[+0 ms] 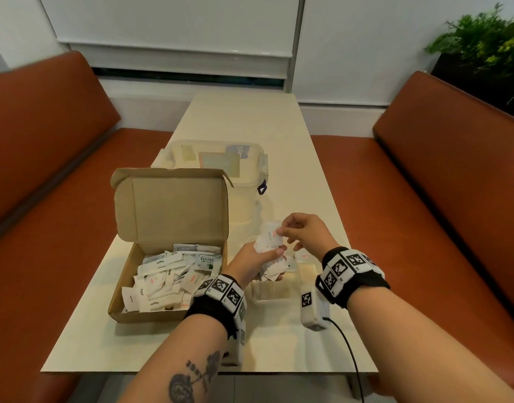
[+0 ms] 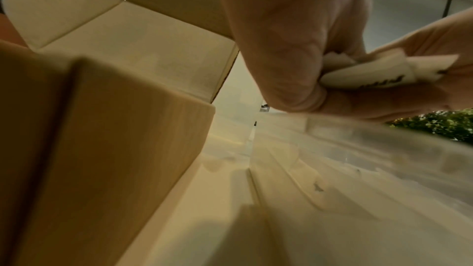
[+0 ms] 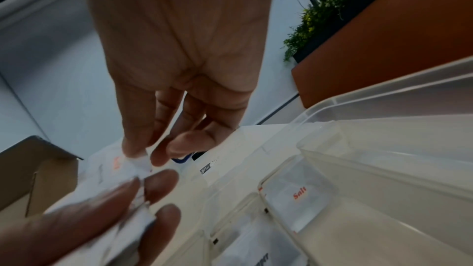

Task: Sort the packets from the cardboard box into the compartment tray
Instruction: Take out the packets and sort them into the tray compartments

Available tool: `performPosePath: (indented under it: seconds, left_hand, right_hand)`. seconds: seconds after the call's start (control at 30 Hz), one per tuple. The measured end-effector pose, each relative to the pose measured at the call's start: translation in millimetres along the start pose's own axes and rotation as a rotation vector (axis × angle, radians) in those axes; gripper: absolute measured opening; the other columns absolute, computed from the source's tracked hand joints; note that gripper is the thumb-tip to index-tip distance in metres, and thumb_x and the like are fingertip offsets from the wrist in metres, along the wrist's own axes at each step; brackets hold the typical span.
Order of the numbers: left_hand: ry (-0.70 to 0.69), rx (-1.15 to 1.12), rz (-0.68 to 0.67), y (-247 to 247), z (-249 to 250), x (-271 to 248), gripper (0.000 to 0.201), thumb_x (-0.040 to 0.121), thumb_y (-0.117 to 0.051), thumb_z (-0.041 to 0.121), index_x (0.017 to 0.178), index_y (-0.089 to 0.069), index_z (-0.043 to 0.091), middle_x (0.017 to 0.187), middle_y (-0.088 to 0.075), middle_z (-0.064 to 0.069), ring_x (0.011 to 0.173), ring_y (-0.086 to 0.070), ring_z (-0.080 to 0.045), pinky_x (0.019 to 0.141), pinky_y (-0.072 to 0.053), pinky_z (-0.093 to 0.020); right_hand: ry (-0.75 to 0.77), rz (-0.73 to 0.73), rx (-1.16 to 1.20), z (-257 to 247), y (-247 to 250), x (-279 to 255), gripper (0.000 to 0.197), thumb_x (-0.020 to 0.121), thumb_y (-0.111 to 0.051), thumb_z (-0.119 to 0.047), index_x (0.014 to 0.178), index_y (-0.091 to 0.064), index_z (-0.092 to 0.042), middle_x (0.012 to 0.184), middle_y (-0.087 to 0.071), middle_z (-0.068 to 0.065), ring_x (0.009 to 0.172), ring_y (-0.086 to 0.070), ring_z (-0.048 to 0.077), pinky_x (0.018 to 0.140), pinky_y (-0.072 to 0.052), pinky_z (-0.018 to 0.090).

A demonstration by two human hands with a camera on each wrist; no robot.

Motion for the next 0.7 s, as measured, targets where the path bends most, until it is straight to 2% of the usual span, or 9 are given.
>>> performPosePath:
  seconds: [0.1,0.17,0.27,0.37,0.47,0.57,0.7]
  left_hand:
    - [0.005,-0.063,0.015,1.9,-2.2,0.7,0.018,0.089,-0.064,0.010,0.106,-0.066,0.005,0.087,-0.067,-0.013,0.059,-0.065,-0.023,0.048,-0.053,-0.026]
    - [0.002,-0.085,0.057,2.7,-2.6,2.0,0.013,0.087,-0.065,0.009,0.100,-0.069,0.007,0.088,-0.068,-0.014,0.064,-0.065,-0.027,0.055,-0.057,-0.031]
    - [-0.078,-0.136,0.214,7.5,-3.5,6.8,0.007,0.087,-0.065,0.005,0.089,-0.069,0.009,0.087,-0.066,-0.014,0.067,-0.067,-0.024,0.059,-0.060,-0.038]
    - [-0.163,-0.144,0.349,15.8,-7.0,12.0,0.011,0.088,-0.064,0.005,0.090,-0.070,0.014,0.088,-0.065,-0.013,0.082,-0.065,-0.031,0.075,-0.057,-0.048]
    - [-0.179,-0.105,0.385,20.4,-9.8,14.5,0.015,0.087,-0.065,0.009,0.089,-0.072,0.022,0.091,-0.067,-0.014,0.088,-0.065,-0.034,0.082,-0.055,-0.054]
    - [-0.173,0.013,0.372,20.0,-10.2,17.6,0.015,0.087,-0.066,0.014,0.087,-0.072,0.028,0.096,-0.070,-0.013,0.093,-0.067,-0.036,0.086,-0.052,-0.058]
    - [-0.170,0.110,0.368,20.0,-7.6,19.0,0.018,0.086,-0.066,0.016,0.084,-0.071,0.033,0.097,-0.072,-0.008,0.093,-0.068,-0.031,0.086,-0.053,-0.053]
  right_hand:
    - [-0.020,0.039,0.043,0.4,2.0,-0.9,0.015,0.085,-0.067,-0.011,0.076,-0.056,-0.012,0.074,-0.063,0.010,0.061,-0.058,0.017,0.050,-0.048,0.023]
    - [-0.029,0.063,0.030,-0.5,4.3,-0.6,0.011,0.087,-0.065,-0.009,0.083,-0.055,-0.009,0.071,-0.062,0.009,0.059,-0.059,0.017,0.048,-0.047,0.024]
    - [-0.064,0.109,0.020,0.8,14.6,1.0,0.010,0.087,-0.061,-0.002,0.095,-0.056,-0.006,0.069,-0.060,0.006,0.051,-0.058,0.016,0.042,-0.047,0.024]
    - [-0.085,0.099,-0.138,7.5,27.8,0.3,0.013,0.088,-0.061,-0.001,0.097,-0.057,-0.009,0.076,-0.061,0.006,0.051,-0.060,0.016,0.041,-0.049,0.023]
    - [-0.117,0.029,-0.444,15.5,32.8,-0.4,0.006,0.089,-0.060,-0.005,0.091,-0.064,-0.009,0.082,-0.067,0.009,0.057,-0.063,0.016,0.049,-0.054,0.025]
    - [-0.186,-0.032,-0.663,19.9,30.1,3.1,0.013,0.090,-0.057,-0.004,0.092,-0.069,-0.007,0.083,-0.069,0.012,0.060,-0.065,0.020,0.057,-0.058,0.028]
    - [-0.199,-0.070,-0.859,18.3,22.6,8.5,0.021,0.089,-0.054,0.000,0.097,-0.072,-0.005,0.100,-0.070,0.016,0.087,-0.068,0.029,0.083,-0.056,0.034]
Point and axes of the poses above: each hand's wrist, its own x-axis towards the middle knuckle, its own y-axis out of the back of the hand, z = x × y, the point moved 2 cm from there along x, towards the middle knuckle
